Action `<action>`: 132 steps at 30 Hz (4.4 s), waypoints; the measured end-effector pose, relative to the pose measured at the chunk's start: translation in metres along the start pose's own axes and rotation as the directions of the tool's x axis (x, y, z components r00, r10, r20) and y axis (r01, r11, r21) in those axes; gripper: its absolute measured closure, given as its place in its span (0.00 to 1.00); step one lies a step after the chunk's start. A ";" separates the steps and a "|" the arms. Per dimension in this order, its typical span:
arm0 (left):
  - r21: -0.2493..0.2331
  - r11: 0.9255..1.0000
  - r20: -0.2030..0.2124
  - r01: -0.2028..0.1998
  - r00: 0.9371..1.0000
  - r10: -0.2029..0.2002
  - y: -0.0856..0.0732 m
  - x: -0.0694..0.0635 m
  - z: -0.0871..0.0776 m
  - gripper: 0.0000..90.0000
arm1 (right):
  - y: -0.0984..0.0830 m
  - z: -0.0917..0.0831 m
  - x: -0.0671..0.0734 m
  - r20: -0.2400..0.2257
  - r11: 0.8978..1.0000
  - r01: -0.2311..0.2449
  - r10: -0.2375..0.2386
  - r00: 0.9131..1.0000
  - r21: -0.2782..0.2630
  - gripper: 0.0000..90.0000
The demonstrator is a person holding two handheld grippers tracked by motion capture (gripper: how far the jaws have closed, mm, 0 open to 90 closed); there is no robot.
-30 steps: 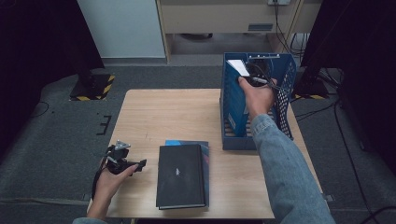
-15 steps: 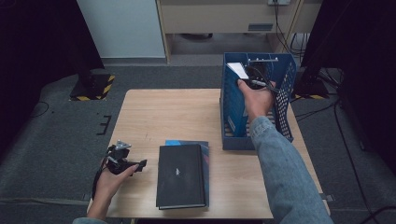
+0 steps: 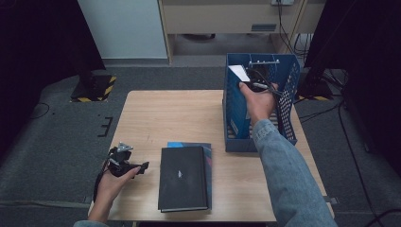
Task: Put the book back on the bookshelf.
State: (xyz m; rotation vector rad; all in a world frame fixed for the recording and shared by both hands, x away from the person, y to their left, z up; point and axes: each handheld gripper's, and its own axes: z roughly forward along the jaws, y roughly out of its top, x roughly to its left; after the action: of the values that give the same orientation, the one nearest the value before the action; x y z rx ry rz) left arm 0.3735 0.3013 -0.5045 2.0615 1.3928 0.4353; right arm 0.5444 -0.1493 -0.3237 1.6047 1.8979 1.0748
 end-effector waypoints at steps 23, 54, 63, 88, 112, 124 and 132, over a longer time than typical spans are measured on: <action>0.003 1.000 0.001 0.000 1.000 0.000 0.000 0.000 0.000 0.07 | -0.008 -0.010 -0.002 -0.017 0.999 0.010 -0.010 1.000 0.046 0.65; 0.011 1.000 0.015 -0.004 1.000 0.004 0.000 -0.002 0.001 0.07 | -0.020 -0.016 -0.003 -0.054 0.997 0.053 -0.049 0.997 0.063 0.59; 0.016 1.000 0.018 -0.006 1.000 0.005 0.000 -0.002 0.001 0.07 | -0.014 -0.015 -0.004 -0.065 0.994 0.061 -0.056 0.996 0.087 0.53; 0.018 1.000 0.021 -0.013 1.000 0.012 0.001 -0.003 0.002 0.07 | -0.022 -0.016 -0.002 -0.055 0.990 0.100 -0.095 0.994 0.104 0.56; 0.020 1.000 0.023 -0.012 1.000 0.011 0.000 -0.003 0.002 0.08 | -0.017 -0.019 0.002 -0.007 0.996 0.034 -0.033 0.999 0.085 0.67; 0.016 1.000 0.028 -0.005 1.000 0.005 0.000 -0.003 0.002 0.08 | -0.003 -0.015 0.005 0.033 0.999 0.014 -0.015 0.999 0.032 0.67; 0.007 1.000 0.032 0.010 0.999 -0.010 -0.001 -0.001 -0.001 0.08 | -0.004 -0.004 0.009 0.069 1.000 -0.018 0.020 0.997 -0.019 0.67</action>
State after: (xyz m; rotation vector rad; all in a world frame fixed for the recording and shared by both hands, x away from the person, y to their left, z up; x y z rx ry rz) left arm 0.3718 0.3006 -0.5047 2.0568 1.3870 0.3920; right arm 0.5366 -0.1418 -0.3226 1.6317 1.8265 1.0274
